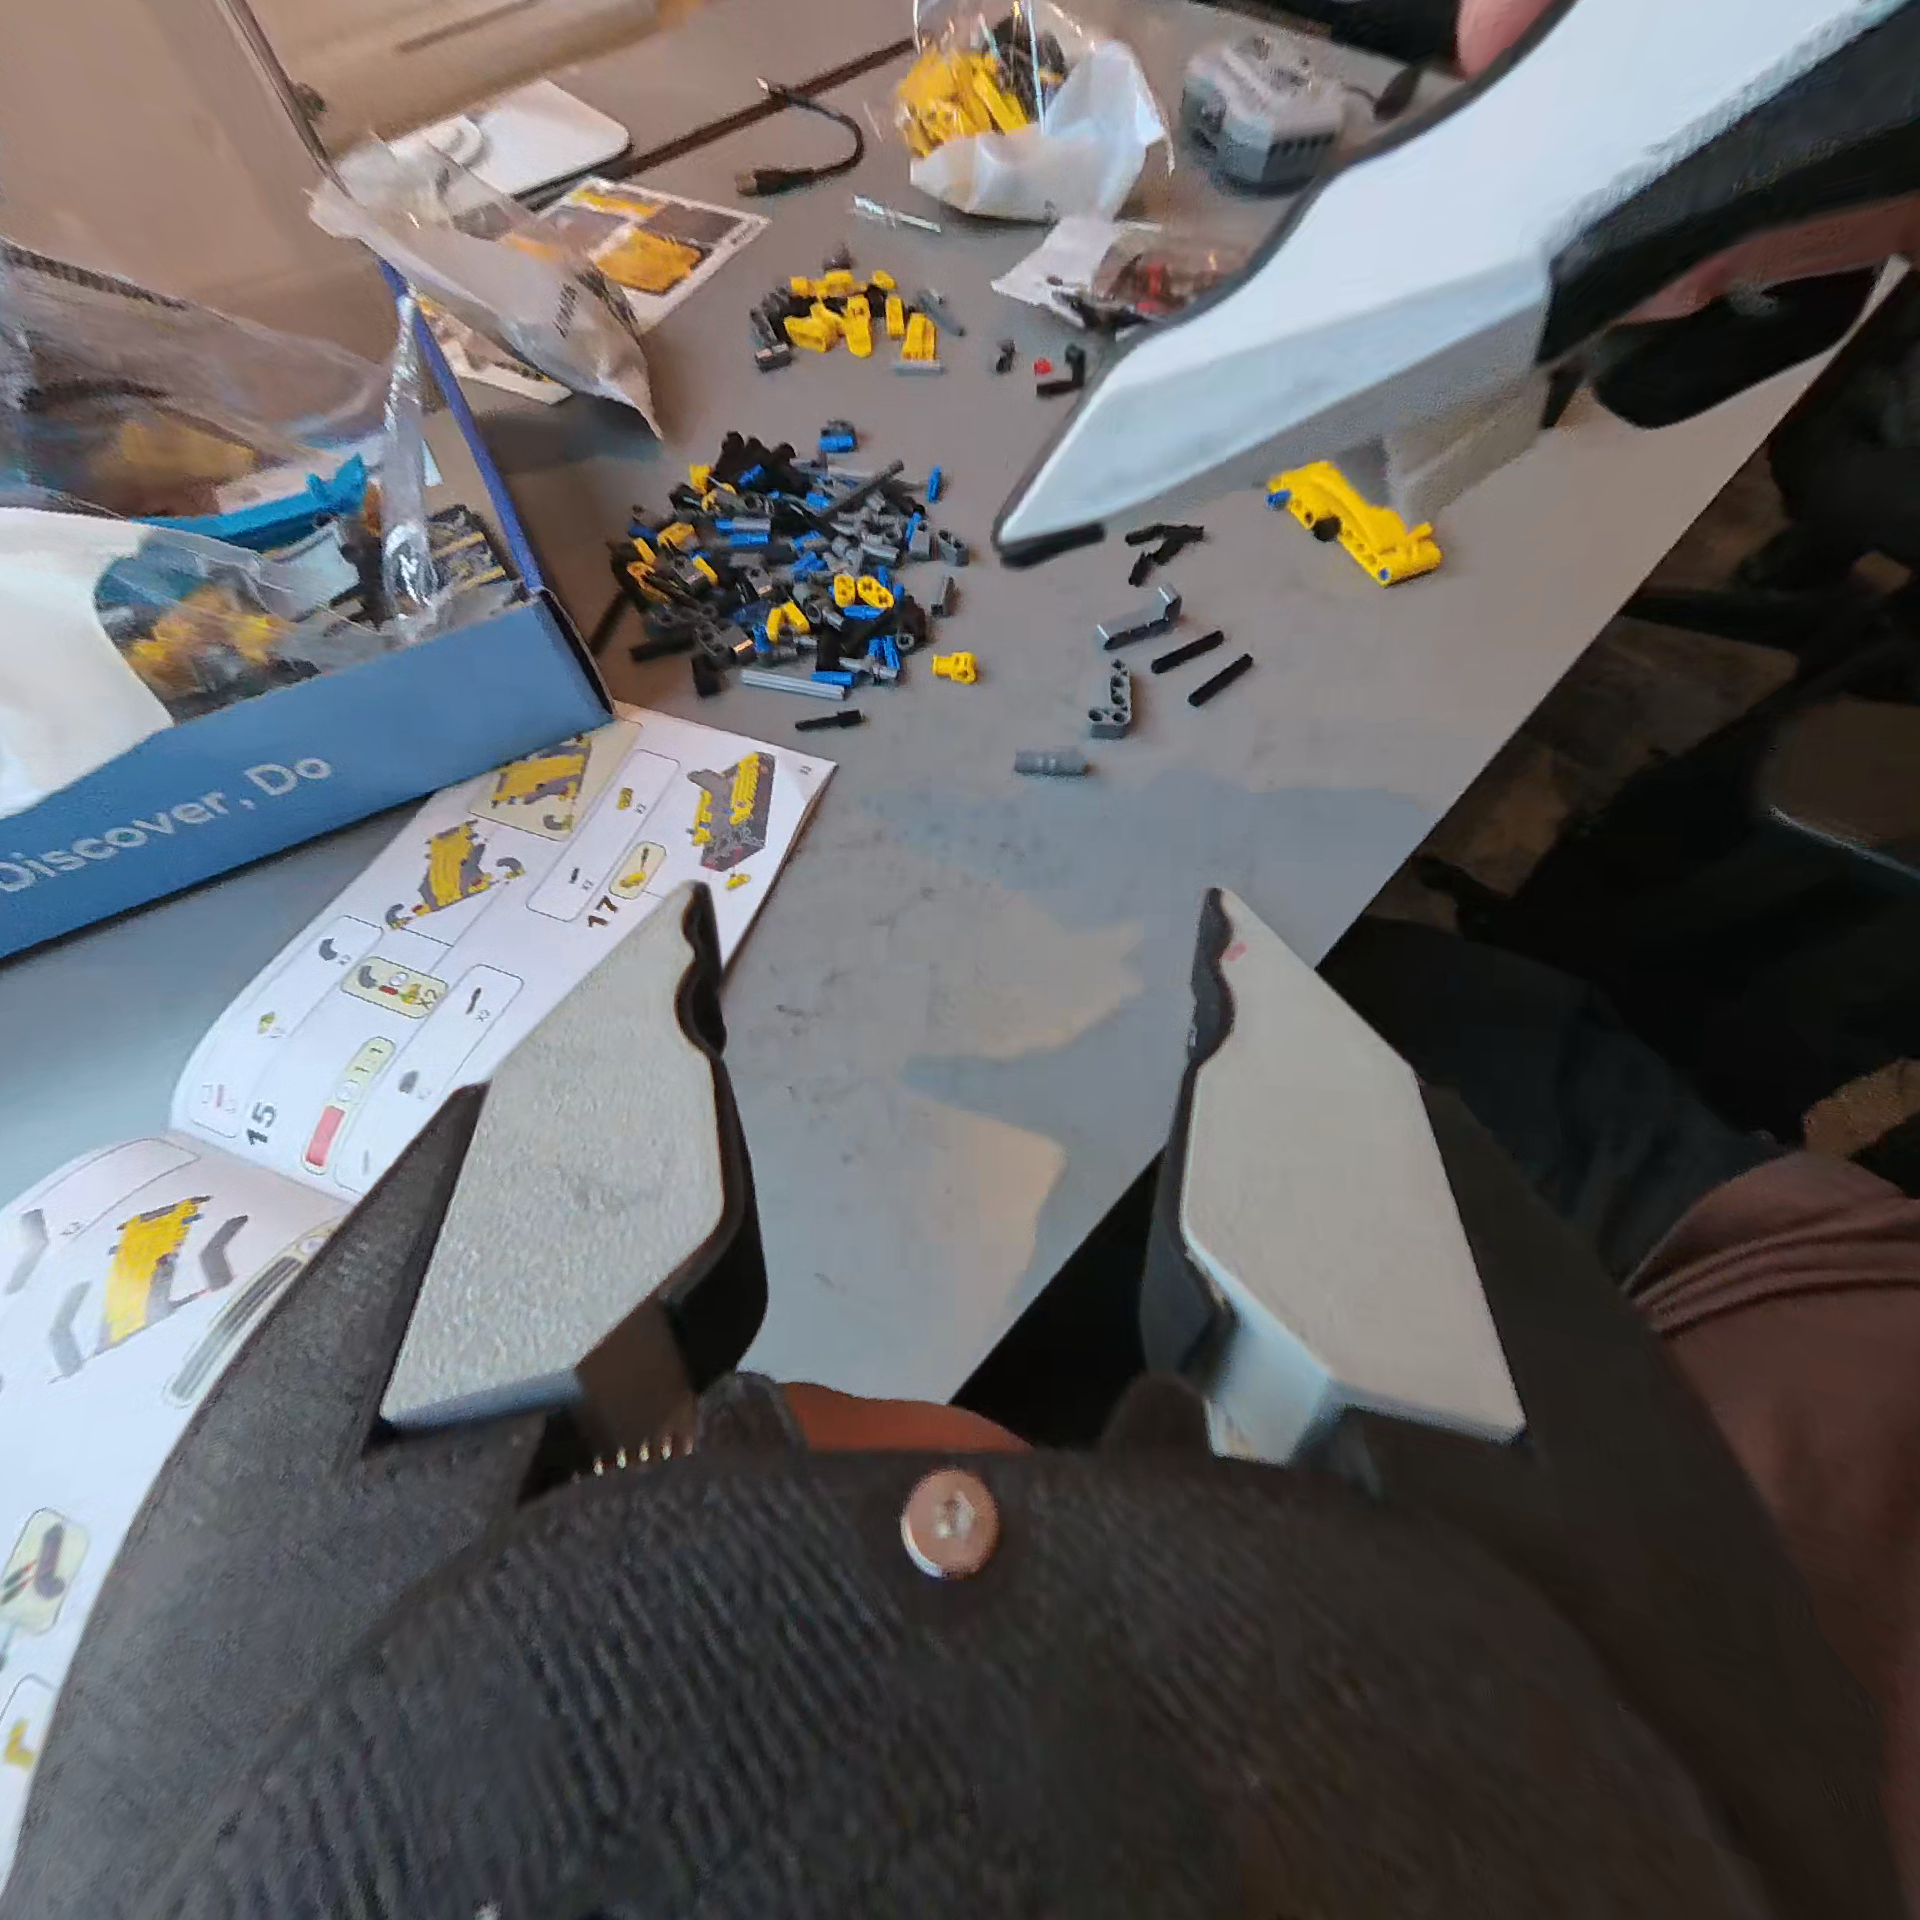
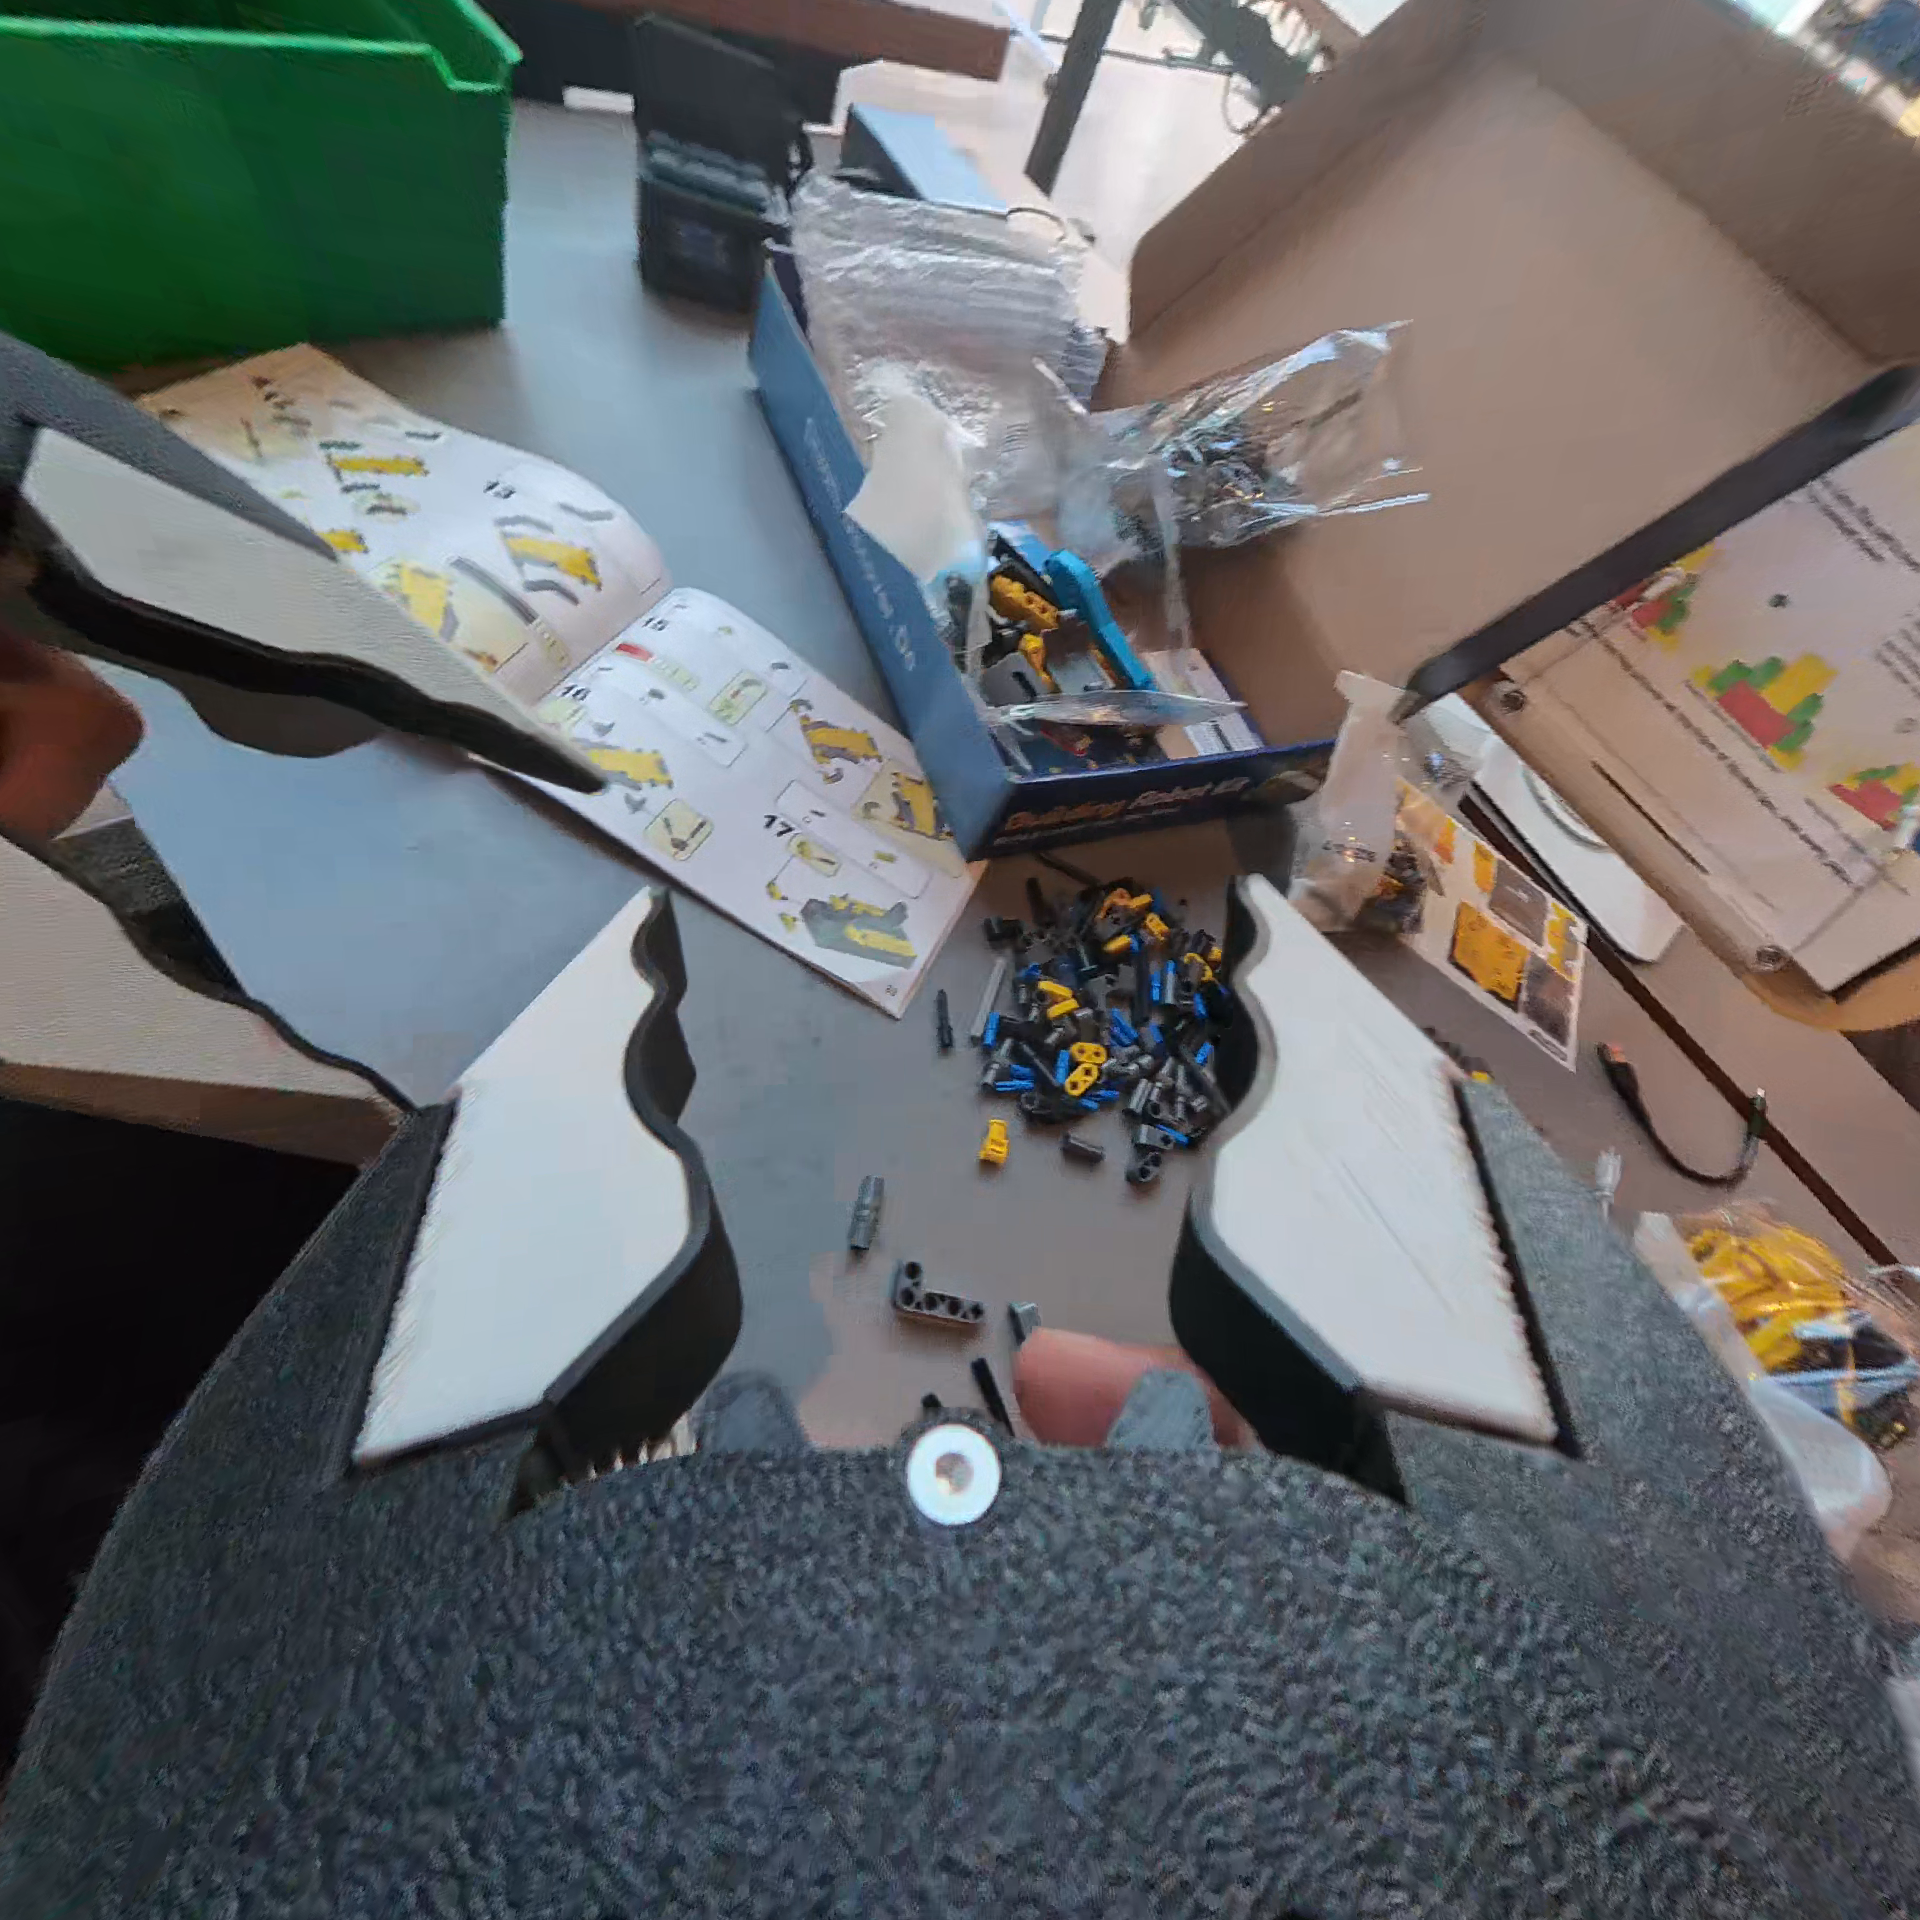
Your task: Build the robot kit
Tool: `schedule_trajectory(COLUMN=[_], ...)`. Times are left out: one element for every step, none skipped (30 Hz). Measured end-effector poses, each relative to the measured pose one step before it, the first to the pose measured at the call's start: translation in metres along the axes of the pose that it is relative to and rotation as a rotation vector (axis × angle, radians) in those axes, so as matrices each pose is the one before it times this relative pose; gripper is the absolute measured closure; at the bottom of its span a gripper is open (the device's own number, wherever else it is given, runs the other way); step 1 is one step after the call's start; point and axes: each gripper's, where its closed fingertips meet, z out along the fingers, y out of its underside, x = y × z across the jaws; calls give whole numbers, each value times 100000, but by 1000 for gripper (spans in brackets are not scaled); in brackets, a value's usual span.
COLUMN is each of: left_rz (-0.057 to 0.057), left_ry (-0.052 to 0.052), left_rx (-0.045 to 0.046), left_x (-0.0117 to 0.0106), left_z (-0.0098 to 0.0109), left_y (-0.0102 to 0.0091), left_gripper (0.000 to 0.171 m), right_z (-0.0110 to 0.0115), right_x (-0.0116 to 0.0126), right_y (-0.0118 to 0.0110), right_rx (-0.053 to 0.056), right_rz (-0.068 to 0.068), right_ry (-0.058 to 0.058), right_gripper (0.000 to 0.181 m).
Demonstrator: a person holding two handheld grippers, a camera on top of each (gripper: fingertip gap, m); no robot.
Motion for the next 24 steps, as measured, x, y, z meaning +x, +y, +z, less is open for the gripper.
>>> schedule_trajectory(left_rz=[-234,-646,-659,-114,-150,-683,-1225,-2360,-3264,-3438,-3396,-3494,-3476,-3286,-2901,-1795,-1406,-1241,-986,-635,-533,-357,-310,29], left_ry=[1101,1135,194,-1496,-4247,-5750,-4516,-3086,-3121,-3989,-4514,-4890,-5645,-5844,-4749,-2290,-1049,-1057,-1764,-1641,-757,465,569,892], left_rx=[-1500,-1283,-1456,-1917,-1651,-1146,-567,295,1048,1273,1344,1253,956,969,1061,982,1124,1167,1379,1268,917,382,17,-146], left_x=[164,84,-133,-507,-1034,-1387,-1294,-1147,-1154,-1228,-1202,-1152,-1156,-1095,-874,-468,-258,-225,-305,-284,-147,58,97,214], left_z=[258,189,148,107,58,10,-36,-79,-119,-86,-32,24,68,95,87,58,12,-12,-11,-25,-41,-40,-21,-8], left_y=[360,322,361,426,394,312,223,65,-68,-128,-176,-181,-132,-156,-152,-148,-153,-160,-187,-182,-139,-64,-3,38], left_gripper=[82,82,82,82,83,86,89,89,90,90,91,91,90,85,78,75,72,69,67,67,67,67,66,66], right_z=[384,286,145,17,-73,-79,-50,-12,54,140,254,375,437,491,499,449,368,256,110,-42,-165,-247,-300,-310], right_x=[-867,-691,-629,-738,-670,-383,-279,-378,-491,-542,-613,-666,-726,-824,-834,-815,-721,-575,-356,-168,-5,221,511,709], right_y=[237,238,265,302,294,267,287,271,196,143,141,131,46,-3,-16,-19,-11,-43,-109,-151,-113,-69,-4,129], right_rx=[-1240,-1243,-1355,-1372,-1166,-1286,-1658,-1550,-1055,-733,-1107,-1448,-1300,-1093,-979,-992,-833,-412,216,758,839,821,733,244], right_rz=[-1237,-1052,-1858,-2979,-2655,-1377,-882,-1246,-1911,-1948,-1570,-1147,-1017,-1277,-1580,-1870,-1849,-1349,-644,178,824,1140,1328,1461], right_ry=[-2703,-2627,-2945,-3982,-3544,-1832,-1424,-1858,-2023,-1669,-1689,-1670,-1783,-2189,-2129,-2103,-2046,-1791,-1320,-945,-771,47,1379,2084], right_gripper=[81,82,92,107,111,108,107,108,112,117,117,115,114,113,113,112,111,110,110,110,110,110,109,109])
